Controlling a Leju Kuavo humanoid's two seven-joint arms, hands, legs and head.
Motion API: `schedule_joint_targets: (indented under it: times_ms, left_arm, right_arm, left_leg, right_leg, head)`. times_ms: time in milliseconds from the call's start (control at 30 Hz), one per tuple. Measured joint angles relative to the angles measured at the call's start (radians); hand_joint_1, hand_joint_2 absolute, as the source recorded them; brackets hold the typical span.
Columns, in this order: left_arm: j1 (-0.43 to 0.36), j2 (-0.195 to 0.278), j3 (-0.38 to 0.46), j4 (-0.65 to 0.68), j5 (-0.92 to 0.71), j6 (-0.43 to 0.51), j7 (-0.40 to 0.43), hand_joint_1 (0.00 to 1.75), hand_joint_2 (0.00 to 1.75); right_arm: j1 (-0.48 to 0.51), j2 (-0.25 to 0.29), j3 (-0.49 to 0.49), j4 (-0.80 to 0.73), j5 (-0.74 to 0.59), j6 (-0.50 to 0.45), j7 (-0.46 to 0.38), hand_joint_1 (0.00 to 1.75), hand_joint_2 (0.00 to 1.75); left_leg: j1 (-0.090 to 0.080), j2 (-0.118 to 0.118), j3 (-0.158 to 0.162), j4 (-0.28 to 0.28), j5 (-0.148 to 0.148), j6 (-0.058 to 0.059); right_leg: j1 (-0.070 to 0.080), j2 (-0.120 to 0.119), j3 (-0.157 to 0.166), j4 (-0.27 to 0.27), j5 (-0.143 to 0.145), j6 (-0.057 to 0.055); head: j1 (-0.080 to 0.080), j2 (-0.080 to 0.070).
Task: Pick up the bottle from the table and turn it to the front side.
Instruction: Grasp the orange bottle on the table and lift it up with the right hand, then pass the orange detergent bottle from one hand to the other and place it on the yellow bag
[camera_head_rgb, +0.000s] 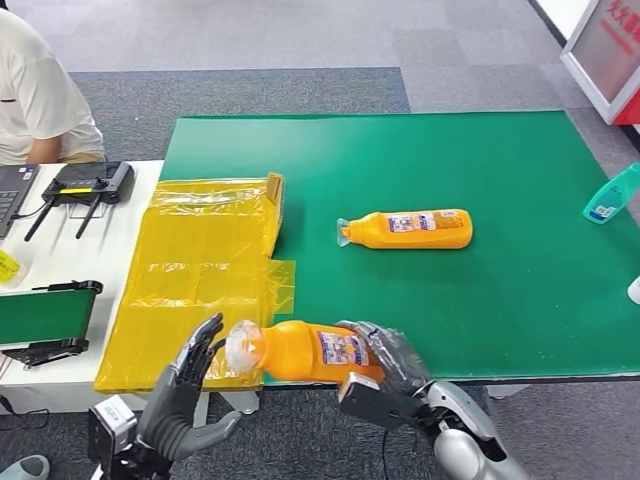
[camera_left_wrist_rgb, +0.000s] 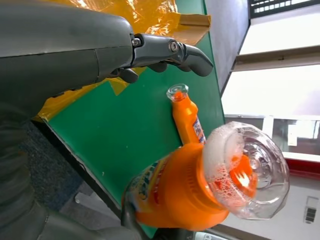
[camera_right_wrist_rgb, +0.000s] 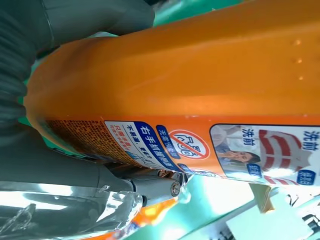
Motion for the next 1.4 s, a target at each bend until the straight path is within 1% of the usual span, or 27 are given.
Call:
schedule_joint_targets:
  times_ms: [100, 267, 400, 533, 633, 833, 1067, 1400]
  left_arm:
    - [-0.019, -0.001, -0.022, 0.001, -0.011, -0.003, 0.009, 0.00, 1.75]
    - [-0.084, -0.006, -0.078, 0.006, -0.027, -0.001, 0.025, 0.00, 1.75]
    - [-0.121, -0.025, -0.109, 0.001, -0.107, 0.044, 0.030, 0.00, 1.75]
    - [-0.141, -0.043, -0.129, -0.008, -0.143, 0.052, 0.035, 0.00, 1.75]
    - [-0.153, -0.047, -0.140, -0.010, -0.139, 0.042, 0.035, 0.00, 1.75]
    - [-0.194, -0.049, -0.176, -0.008, -0.081, -0.007, 0.033, 0.00, 1.75]
    - [-0.203, -0.034, -0.225, 0.002, -0.042, -0.027, 0.008, 0.00, 1.75]
    - [-0.201, -0.012, -0.234, 0.019, -0.020, -0.034, 0.007, 0.00, 1.75]
  right_arm:
    - [0.012, 0.015, 0.008, -0.005, -0.033, 0.018, -0.016, 1.75, 1.75]
    - [0.013, 0.039, 0.030, -0.011, -0.133, 0.071, -0.038, 1.75, 1.75]
    - [0.016, 0.052, 0.054, -0.018, -0.132, 0.076, -0.017, 1.75, 1.75]
    - [0.017, 0.054, 0.073, -0.026, -0.127, 0.075, -0.007, 1.75, 1.75]
    - [0.013, 0.055, 0.086, -0.028, -0.126, 0.080, -0.006, 1.75, 1.75]
    - [-0.018, 0.055, 0.124, -0.027, -0.142, 0.090, -0.006, 1.75, 1.75]
    - [-0.025, 0.055, 0.145, -0.015, -0.148, 0.078, -0.027, 1.75, 1.75]
    - [-0.030, 0.053, 0.152, -0.015, -0.148, 0.077, -0.035, 1.75, 1.75]
  left_leg:
    - [0.000, 0.000, 0.000, 0.000, 0.000, 0.000]
    - [0.000, 0.000, 0.000, 0.000, 0.000, 0.000]
    - [0.000, 0.000, 0.000, 0.000, 0.001, 0.000]
    - [0.000, 0.000, 0.000, 0.000, 0.000, 0.000]
    - [0.000, 0.000, 0.000, 0.000, 0.000, 0.000]
    - [0.000, 0.000, 0.000, 0.000, 0.001, 0.000]
    - [0.000, 0.000, 0.000, 0.000, 0.000, 0.000]
    - [0.000, 0.000, 0.000, 0.000, 0.000, 0.000]
  right_leg:
    - [0.000, 0.000, 0.000, 0.000, 0.000, 0.000]
    - [0.000, 0.000, 0.000, 0.000, 0.001, 0.000]
    - [0.000, 0.000, 0.000, 0.000, 0.001, 0.000]
    - [0.000, 0.000, 0.000, 0.000, 0.001, 0.000]
    - [0.000, 0.000, 0.000, 0.000, 0.001, 0.000]
    - [0.000, 0.000, 0.000, 0.000, 0.001, 0.000]
    - [0.000, 0.000, 0.000, 0.000, 0.001, 0.000]
    - [0.000, 0.000, 0.000, 0.000, 0.000, 0.000]
  head:
    - [0.000, 0.000]
    - [0.000, 0.000]
    - [0.000, 0.000]
    - [0.000, 0.000]
    - [0.000, 0.000]
    - [0.000, 0.000]
    - [0.000, 0.000]
    - [0.000, 0.000]
